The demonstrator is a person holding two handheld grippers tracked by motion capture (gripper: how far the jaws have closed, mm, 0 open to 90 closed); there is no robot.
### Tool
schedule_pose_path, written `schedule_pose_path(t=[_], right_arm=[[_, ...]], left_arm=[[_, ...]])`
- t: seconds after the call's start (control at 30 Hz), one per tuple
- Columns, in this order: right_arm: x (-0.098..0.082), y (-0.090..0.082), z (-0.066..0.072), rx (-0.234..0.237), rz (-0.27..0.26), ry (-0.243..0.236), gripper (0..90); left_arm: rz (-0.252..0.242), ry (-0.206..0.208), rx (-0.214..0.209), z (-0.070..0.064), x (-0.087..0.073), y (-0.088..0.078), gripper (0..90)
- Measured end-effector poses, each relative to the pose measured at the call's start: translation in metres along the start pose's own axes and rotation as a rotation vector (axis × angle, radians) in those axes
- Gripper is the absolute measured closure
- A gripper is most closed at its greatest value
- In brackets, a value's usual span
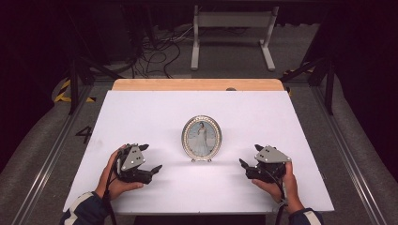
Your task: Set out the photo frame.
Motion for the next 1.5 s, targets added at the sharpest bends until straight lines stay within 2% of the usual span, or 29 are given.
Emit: schedule_pose_path(t=[0.1,0.33,0.53,0.83,0.97,1.2,1.3,1.5], right_arm=[[-0.004,-0.001,-0.002,0.002,0.003,0.004,23.3],[-0.015,-0.007,-0.011,-0.021,-0.009,0.019,20.8],[-0.032,-0.014,-0.023,-0.044,-0.011,0.055,20.5],[-0.054,-0.024,-0.038,-0.064,-0.003,0.107,17.0],[-0.064,-0.023,-0.041,-0.077,0.013,0.114,16.5],[-0.071,-0.026,-0.041,-0.069,0.006,0.132,16.5],[-0.071,-0.026,-0.04,-0.068,0.002,0.13,16.5],[-0.07,-0.026,-0.04,-0.075,-0.004,0.129,16.5]], left_arm=[[0.005,-0.001,0.004,0.002,-0.006,-0.003,15.1],[0.011,-0.032,0.013,0.008,-0.02,-0.008,12.6],[0.024,-0.055,0.027,0.015,-0.036,-0.015,9.6],[0.014,-0.105,0.035,0.022,-0.057,-0.028,7.5],[0.012,-0.134,0.041,0.026,-0.07,-0.035,7.5],[-0.005,-0.184,0.051,0.033,-0.083,-0.045,7.5],[0.001,-0.193,0.053,0.035,-0.088,-0.046,7.5],[0.004,-0.18,0.058,0.033,-0.087,-0.046,7.6]])
Point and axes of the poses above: each handheld gripper's, and its own axes: y roughly forward along the jaws, x roughly out of its top, z roughly to its left, the point moved 9 cm from there along y, roughly forward along the jaws, and after that the axes turned 12 degrees about z, right-handed, at the moved point
